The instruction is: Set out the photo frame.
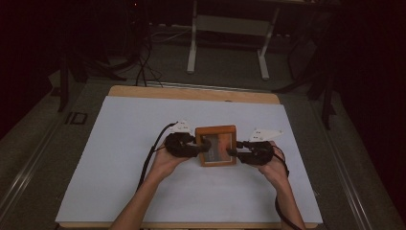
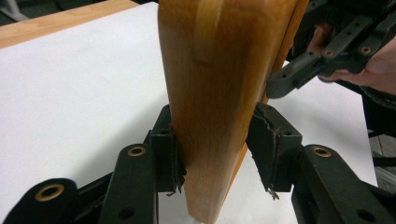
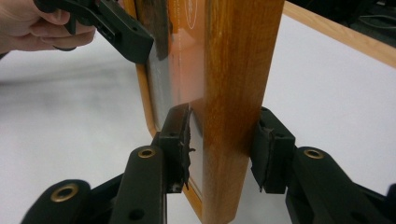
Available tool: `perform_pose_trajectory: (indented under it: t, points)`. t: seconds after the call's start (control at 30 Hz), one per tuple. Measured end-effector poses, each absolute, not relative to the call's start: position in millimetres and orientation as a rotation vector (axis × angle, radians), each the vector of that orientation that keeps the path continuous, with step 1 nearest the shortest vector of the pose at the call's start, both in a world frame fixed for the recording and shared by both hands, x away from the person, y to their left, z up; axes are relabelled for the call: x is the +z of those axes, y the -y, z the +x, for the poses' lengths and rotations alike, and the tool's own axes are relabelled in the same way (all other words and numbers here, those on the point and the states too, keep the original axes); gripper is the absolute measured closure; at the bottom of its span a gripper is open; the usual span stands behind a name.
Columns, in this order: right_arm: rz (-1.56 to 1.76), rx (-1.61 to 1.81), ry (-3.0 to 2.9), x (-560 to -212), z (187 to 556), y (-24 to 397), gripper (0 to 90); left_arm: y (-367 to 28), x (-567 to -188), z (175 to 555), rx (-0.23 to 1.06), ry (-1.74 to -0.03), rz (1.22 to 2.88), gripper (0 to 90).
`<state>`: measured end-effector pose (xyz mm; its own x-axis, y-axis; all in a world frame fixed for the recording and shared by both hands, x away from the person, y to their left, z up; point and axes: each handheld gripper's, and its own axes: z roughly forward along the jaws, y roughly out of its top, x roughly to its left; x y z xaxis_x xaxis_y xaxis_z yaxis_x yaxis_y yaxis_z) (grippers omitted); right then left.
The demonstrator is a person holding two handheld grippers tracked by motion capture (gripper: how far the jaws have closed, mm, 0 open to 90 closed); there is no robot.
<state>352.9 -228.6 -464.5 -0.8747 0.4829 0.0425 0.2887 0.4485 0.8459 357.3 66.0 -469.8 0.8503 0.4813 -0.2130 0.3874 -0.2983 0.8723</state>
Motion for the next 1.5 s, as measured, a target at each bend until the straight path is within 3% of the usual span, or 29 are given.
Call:
perform_pose_trajectory:
  t: [0.4, 1.5]
  points:
    - [0.746, 1.453, -2.516, -471, 354, 203, 60.7, -88, -467, 351, 0.117, -0.719, 1.898, 55.5]
    - [0.863, 1.599, -2.531, -478, 352, 184, 60.8, -115, -465, 343, 0.061, -0.815, 1.802, 56.6]
